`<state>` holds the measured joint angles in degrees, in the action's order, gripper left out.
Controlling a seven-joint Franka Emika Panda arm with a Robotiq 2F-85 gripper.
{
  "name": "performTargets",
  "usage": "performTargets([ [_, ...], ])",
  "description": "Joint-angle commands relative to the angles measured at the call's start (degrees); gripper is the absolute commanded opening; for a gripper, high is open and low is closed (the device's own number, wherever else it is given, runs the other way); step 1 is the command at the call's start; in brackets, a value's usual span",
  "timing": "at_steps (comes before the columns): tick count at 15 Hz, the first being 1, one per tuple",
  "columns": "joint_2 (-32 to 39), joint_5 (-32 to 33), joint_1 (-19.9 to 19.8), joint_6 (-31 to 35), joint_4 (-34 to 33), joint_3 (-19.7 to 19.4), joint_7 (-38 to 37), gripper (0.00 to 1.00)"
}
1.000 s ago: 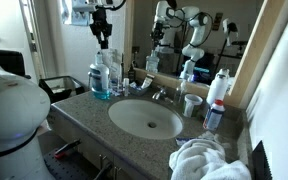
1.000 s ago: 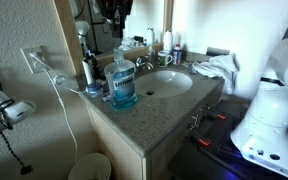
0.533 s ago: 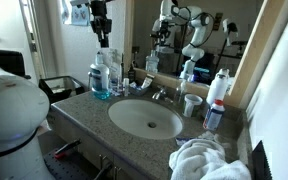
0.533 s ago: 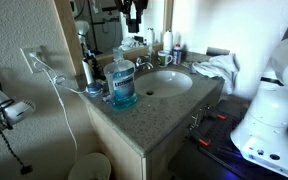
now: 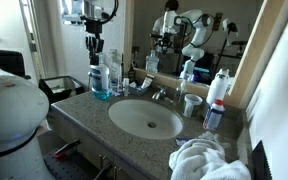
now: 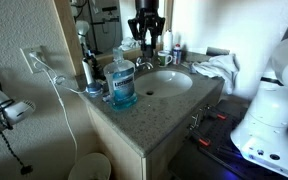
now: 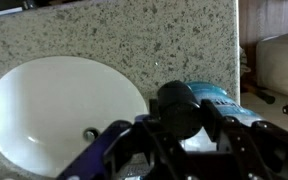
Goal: Remove the black lid from the mouthwash bottle
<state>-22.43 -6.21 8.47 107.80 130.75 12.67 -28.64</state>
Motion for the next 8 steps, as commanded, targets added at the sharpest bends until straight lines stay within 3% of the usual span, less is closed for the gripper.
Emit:
performTargets([
  [1,-3.2,-3.1,-0.5,8.9,9.4,0.9,-1.9,0.20],
  [8,0.5,-2.7,-0.2,26.3,19.4,2.7,-4.4,0.20],
])
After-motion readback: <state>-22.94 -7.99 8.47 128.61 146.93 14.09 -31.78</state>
